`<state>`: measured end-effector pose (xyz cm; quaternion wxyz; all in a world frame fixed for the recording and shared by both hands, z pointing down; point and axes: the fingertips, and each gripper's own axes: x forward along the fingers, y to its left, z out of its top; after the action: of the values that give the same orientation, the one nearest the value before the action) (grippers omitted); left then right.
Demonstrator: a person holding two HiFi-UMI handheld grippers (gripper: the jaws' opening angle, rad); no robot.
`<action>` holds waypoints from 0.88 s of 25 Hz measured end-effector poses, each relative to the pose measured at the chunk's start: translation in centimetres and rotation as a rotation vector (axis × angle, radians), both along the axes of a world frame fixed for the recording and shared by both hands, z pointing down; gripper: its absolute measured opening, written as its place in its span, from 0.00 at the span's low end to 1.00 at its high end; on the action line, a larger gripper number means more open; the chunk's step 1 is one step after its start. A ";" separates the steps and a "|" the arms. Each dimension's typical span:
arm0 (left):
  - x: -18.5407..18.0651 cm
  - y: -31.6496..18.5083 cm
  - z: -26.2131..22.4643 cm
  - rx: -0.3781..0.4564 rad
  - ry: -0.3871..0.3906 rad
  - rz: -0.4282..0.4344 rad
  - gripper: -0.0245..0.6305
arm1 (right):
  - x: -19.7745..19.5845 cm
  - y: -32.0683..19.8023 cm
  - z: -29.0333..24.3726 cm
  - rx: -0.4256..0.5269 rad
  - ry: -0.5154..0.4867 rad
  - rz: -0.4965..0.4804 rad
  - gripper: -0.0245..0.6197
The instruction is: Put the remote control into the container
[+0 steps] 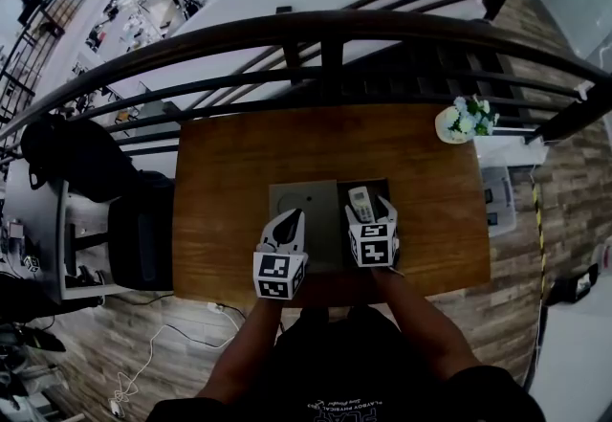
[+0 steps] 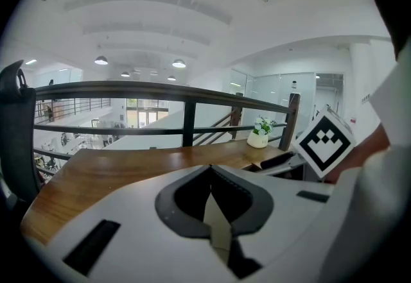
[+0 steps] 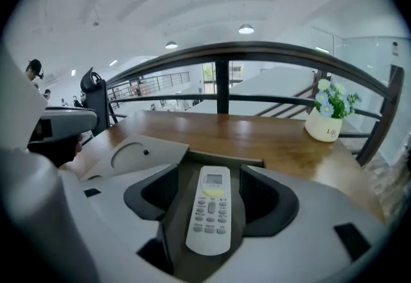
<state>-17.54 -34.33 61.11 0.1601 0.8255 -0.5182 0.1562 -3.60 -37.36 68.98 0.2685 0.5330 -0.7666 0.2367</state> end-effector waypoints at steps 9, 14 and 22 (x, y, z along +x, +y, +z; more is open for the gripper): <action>0.9 -0.1 -5.5 0.121 0.033 0.003 0.05 | -0.4 0.6 -11.1 0.287 -0.056 -0.080 0.46; 2.0 0.7 -9.6 0.196 0.068 0.022 0.05 | -0.3 1.6 -16.5 0.412 -0.061 -0.114 0.44; 2.2 2.1 -14.5 0.282 0.089 0.021 0.05 | 1.2 3.0 -21.9 0.552 -0.128 -0.093 0.25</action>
<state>-15.34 -32.27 46.58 0.0636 0.8513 -0.5187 0.0467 -2.38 -34.34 47.09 0.0749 0.5341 -0.8411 0.0399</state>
